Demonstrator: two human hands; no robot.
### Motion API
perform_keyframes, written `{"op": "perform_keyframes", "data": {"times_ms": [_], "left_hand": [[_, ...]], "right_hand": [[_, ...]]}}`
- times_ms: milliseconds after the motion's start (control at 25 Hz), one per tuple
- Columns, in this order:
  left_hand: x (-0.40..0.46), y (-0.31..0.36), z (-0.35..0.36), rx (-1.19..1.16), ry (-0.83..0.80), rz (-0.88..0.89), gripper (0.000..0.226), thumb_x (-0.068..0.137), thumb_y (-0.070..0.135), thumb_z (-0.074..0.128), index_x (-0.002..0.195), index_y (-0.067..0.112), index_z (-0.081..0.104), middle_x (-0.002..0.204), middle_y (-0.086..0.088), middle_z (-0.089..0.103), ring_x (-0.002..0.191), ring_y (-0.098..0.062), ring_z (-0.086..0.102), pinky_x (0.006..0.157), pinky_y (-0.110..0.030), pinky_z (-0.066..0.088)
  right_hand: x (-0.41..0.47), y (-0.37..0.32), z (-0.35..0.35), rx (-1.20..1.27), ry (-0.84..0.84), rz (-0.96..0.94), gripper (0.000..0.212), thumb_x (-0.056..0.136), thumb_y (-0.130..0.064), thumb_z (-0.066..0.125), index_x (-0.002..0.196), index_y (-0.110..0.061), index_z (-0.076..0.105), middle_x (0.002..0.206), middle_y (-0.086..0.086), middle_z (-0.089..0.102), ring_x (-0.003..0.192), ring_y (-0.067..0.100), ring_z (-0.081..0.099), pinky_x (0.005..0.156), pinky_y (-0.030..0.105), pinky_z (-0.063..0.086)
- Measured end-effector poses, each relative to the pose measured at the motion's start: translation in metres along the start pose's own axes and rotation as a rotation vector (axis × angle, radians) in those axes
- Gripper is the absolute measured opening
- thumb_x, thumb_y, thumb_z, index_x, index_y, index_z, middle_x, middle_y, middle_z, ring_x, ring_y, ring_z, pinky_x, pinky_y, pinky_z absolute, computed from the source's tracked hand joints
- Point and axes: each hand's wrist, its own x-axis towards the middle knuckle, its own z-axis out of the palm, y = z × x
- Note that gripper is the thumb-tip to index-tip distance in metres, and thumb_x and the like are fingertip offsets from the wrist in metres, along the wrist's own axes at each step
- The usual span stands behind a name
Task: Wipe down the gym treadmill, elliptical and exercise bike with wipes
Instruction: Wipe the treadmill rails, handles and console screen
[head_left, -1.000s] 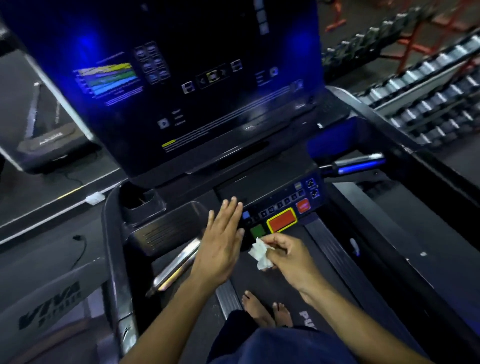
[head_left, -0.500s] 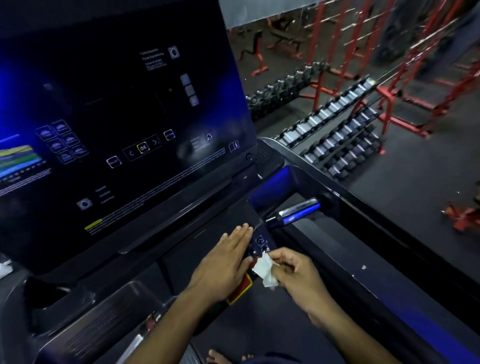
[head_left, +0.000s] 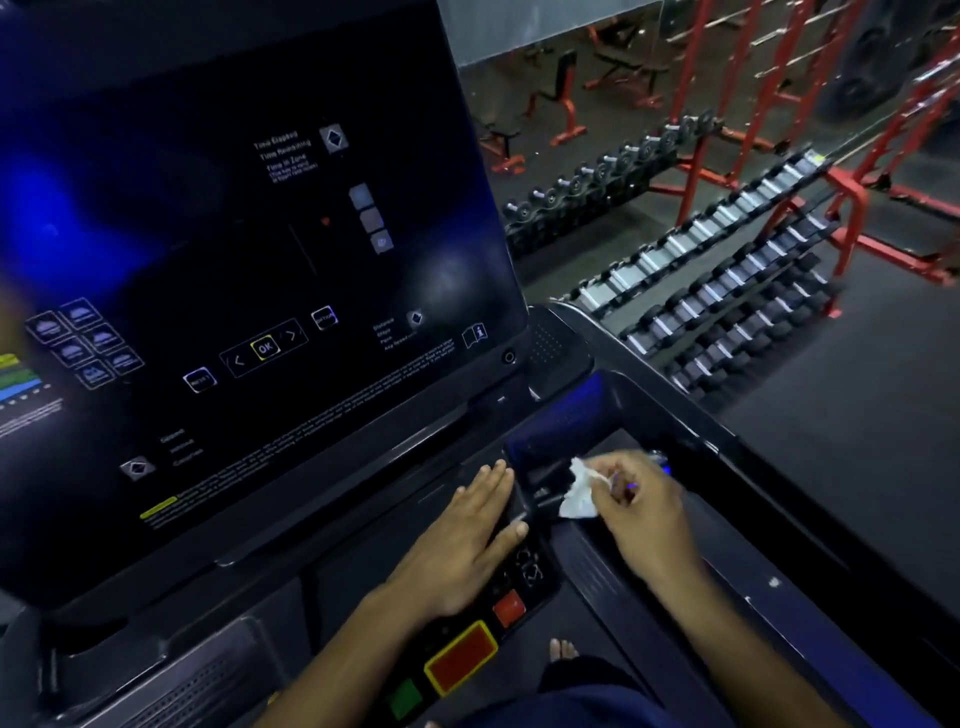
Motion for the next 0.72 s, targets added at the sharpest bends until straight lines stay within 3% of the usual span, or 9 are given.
{"op": "perform_keyframes", "data": {"times_ms": [160, 360, 440, 600, 720], "left_hand": [[0.029, 0.006, 0.004, -0.051, 0.017, -0.122, 0.083, 0.095, 0.073, 0.021, 0.16, 0.03, -0.01, 0.164, 0.019, -0.021, 0.145, 0.011, -0.025, 0.126, -0.029, -0.01], [0.038, 0.012, 0.004, -0.05, 0.035, -0.178, 0.08, 0.099, 0.069, 0.027, 0.159, 0.033, -0.011, 0.163, 0.023, -0.022, 0.144, 0.013, -0.025, 0.124, -0.024, -0.012], [0.038, 0.014, 0.003, -0.037, 0.046, -0.192, 0.078, 0.1, 0.067, 0.03, 0.159, 0.034, -0.01, 0.163, 0.024, -0.021, 0.144, 0.014, -0.023, 0.123, -0.022, -0.012], [0.037, 0.018, 0.002, -0.034, 0.054, -0.207, 0.078, 0.1, 0.065, 0.033, 0.16, 0.035, -0.007, 0.162, 0.027, -0.019, 0.144, 0.016, -0.022, 0.12, -0.016, -0.013], [0.037, 0.018, 0.002, -0.04, 0.063, -0.211, 0.079, 0.1, 0.066, 0.034, 0.16, 0.034, -0.006, 0.163, 0.026, -0.017, 0.144, 0.016, -0.021, 0.122, -0.018, -0.011]], "right_hand": [[0.1, 0.032, -0.017, -0.229, 0.067, -0.178, 0.02, 0.08, 0.005, 0.069, 0.088, -0.013, 0.066, 0.092, -0.002, 0.058, 0.077, 0.018, 0.058, 0.074, 0.031, 0.049], [0.157, 0.053, -0.002, -0.409, -0.092, -0.264, 0.022, 0.08, 0.006, 0.068, 0.092, -0.012, 0.063, 0.096, 0.002, 0.054, 0.081, 0.026, 0.057, 0.067, 0.033, 0.047], [0.157, 0.056, 0.005, -0.382, -0.095, -0.242, 0.02, 0.081, 0.001, 0.07, 0.093, -0.013, 0.063, 0.096, 0.002, 0.054, 0.077, 0.024, 0.057, 0.065, 0.029, 0.043], [0.154, 0.056, 0.008, -0.207, -0.103, -0.111, 0.016, 0.084, -0.011, 0.075, 0.097, -0.015, 0.066, 0.097, -0.002, 0.055, 0.079, 0.019, 0.058, 0.073, 0.032, 0.049], [0.153, 0.055, 0.007, -0.189, -0.105, -0.124, 0.013, 0.087, -0.014, 0.075, 0.097, -0.017, 0.068, 0.097, -0.004, 0.056, 0.082, 0.017, 0.059, 0.074, 0.032, 0.05]]}}
